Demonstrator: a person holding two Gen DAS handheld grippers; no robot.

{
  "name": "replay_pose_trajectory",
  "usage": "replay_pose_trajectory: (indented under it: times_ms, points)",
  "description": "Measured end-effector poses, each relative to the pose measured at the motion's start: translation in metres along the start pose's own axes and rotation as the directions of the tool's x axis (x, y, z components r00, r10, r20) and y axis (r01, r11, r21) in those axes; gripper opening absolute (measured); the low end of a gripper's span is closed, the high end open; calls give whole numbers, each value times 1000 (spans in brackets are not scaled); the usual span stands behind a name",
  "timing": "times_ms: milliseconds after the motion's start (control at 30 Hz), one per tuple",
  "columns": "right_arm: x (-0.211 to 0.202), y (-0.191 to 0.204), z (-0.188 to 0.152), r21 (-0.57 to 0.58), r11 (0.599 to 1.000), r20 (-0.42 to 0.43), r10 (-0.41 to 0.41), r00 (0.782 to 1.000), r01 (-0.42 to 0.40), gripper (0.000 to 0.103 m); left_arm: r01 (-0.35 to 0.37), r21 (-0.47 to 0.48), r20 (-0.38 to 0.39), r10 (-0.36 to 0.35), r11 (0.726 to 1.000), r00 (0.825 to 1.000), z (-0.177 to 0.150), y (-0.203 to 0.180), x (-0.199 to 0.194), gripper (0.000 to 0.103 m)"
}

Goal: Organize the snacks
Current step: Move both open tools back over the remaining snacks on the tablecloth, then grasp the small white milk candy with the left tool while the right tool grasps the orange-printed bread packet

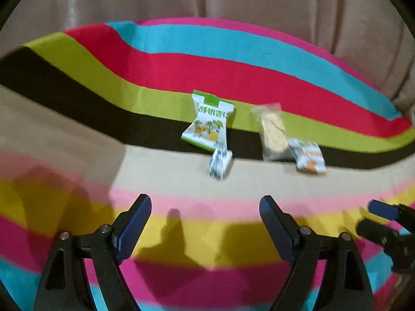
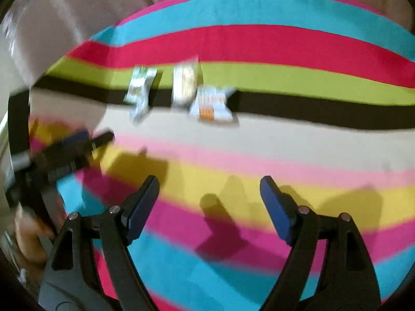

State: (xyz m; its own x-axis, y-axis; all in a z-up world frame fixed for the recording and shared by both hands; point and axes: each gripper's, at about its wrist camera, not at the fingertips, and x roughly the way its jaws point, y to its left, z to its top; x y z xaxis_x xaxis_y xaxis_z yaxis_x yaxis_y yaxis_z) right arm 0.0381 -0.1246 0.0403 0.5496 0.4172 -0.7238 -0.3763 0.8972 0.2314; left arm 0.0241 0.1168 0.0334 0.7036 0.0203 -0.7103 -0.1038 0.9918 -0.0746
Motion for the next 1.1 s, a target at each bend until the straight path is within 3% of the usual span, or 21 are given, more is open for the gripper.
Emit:
replay_pose_trajectory:
  times_ms: [167, 333, 433, 467, 500, 533, 567, 600, 633, 667, 733, 1100]
  points:
    - [41, -2, 44, 62, 998, 32, 1, 999, -3, 82, 14, 29, -16, -14, 999, 1000, 17, -7, 30, 86]
    - [82, -2, 64, 84, 996, -8, -18, 1000, 18, 82, 10, 63, -59, -6, 998, 998, 24, -11, 50, 86]
    - [89, 8, 66, 33, 998, 4, -55, 999, 54, 84, 3, 52, -75, 1, 999, 997, 29, -10, 58, 86]
    - [91, 12, 66, 1, 997, 2, -75, 997, 75, 78, 2, 55, -80, 2, 999, 997, 31, -10, 61, 86]
    - [90, 14, 64, -15, 995, 4, -95, 996, 95, 55, 7, 54, -94, -1, 999, 996, 32, -10, 65, 86]
    - [88, 15, 61, -27, 993, 6, -113, 994, 113, 49, 17, 47, -109, -12, 999, 994, 32, -10, 68, 84]
    - [84, 13, 58, -23, 993, 8, -119, 993, 119, 48, 14, 51, -110, -8, 999, 994, 33, -12, 68, 80]
    - [80, 11, 54, -17, 992, 15, -124, 992, 124, 47, 9, 60, -106, -3, 998, 994, 33, -13, 67, 59]
    - [74, 8, 50, -8, 992, 29, -128, 991, 128, 47, -3, 70, -101, 10, 998, 995, 32, -15, 64, 28]
    - [65, 4, 45, 5, 992, 48, -123, 991, 123, 47, 8, 63, -106, -1, 998, 994, 34, -18, 64, 22]
    - [47, -3, 35, 35, 993, 72, -119, 990, 116, 47, 57, 25, -124, -54, 998, 991, 30, -16, 56, 21]
    - [-53, 2, -21, 99, 995, 163, -46, 986, 30, 47, -28, 109, 50, 23, 994, 998, -16, -63, -61, 21]
